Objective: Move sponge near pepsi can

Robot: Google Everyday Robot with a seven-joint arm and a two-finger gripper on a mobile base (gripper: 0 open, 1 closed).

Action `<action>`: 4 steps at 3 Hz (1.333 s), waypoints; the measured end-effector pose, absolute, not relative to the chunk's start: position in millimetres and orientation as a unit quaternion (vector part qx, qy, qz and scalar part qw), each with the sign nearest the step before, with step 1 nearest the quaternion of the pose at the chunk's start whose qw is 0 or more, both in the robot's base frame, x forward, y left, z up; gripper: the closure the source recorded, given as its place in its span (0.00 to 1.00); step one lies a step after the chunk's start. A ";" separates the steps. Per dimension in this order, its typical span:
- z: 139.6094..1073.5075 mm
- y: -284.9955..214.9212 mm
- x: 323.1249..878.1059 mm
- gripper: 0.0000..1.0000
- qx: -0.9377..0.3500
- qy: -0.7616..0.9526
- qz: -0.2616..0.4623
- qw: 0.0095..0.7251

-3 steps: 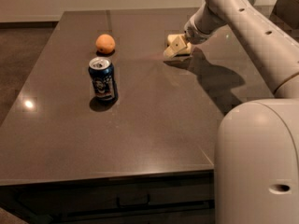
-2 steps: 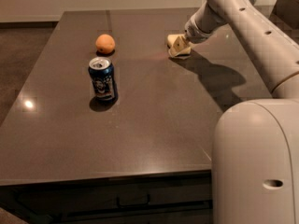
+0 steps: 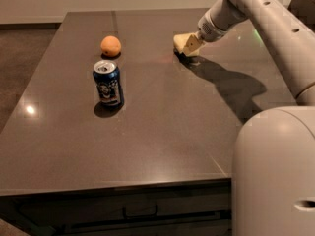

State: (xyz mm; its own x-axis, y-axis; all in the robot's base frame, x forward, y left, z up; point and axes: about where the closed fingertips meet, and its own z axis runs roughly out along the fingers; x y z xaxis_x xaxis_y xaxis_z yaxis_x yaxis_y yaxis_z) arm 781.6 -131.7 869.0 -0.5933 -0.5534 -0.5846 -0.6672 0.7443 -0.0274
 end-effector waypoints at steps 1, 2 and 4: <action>890.4 -98.9 725.7 1.00 -0.440 0.845 0.123 0.277; 901.1 -62.9 676.5 1.00 -0.516 0.800 0.155 0.262; 891.4 -5.5 611.1 1.00 -0.583 0.745 0.227 0.229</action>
Offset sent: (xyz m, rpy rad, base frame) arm -0.1517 0.0925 0.0466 0.0060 0.0061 0.5630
